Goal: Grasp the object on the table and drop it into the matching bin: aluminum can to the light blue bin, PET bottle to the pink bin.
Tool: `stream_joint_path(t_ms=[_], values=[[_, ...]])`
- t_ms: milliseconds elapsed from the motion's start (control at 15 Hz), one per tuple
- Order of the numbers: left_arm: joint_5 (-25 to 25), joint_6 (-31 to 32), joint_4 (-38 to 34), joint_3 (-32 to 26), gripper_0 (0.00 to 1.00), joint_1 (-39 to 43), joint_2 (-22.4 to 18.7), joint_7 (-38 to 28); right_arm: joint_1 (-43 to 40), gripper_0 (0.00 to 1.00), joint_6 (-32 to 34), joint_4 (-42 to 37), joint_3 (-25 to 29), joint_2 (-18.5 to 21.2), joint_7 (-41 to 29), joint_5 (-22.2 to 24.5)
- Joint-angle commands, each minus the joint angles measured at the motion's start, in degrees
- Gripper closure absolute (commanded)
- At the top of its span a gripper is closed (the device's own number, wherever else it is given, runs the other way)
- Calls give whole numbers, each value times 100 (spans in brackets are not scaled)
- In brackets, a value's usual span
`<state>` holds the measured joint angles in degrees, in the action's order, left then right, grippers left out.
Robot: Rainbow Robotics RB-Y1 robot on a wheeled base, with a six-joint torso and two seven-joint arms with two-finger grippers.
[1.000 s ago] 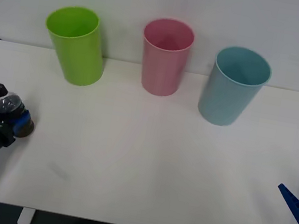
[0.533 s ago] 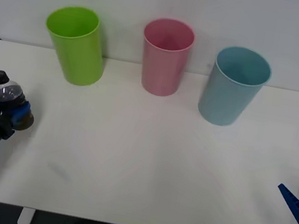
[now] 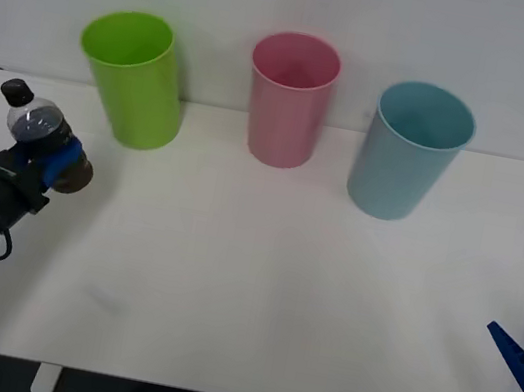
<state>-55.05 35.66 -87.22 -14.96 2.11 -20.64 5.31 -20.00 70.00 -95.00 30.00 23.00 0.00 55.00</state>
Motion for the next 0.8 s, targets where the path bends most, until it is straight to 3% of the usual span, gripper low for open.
stream_joint_path(t_ms=[67, 467, 800], values=[[-41, -15, -480, 116, 100, 9, 7, -548, 0, 0, 0, 0, 0, 0, 0, 0], [-261, -226, -1456, 459, 100, -123, 69, -1884, 0, 0, 0, 0, 0, 0, 0, 0], [-797, -437, -1508, 696, 100, -808, 113, -2693, 0, 0, 0, 0, 0, 0, 0, 0]])
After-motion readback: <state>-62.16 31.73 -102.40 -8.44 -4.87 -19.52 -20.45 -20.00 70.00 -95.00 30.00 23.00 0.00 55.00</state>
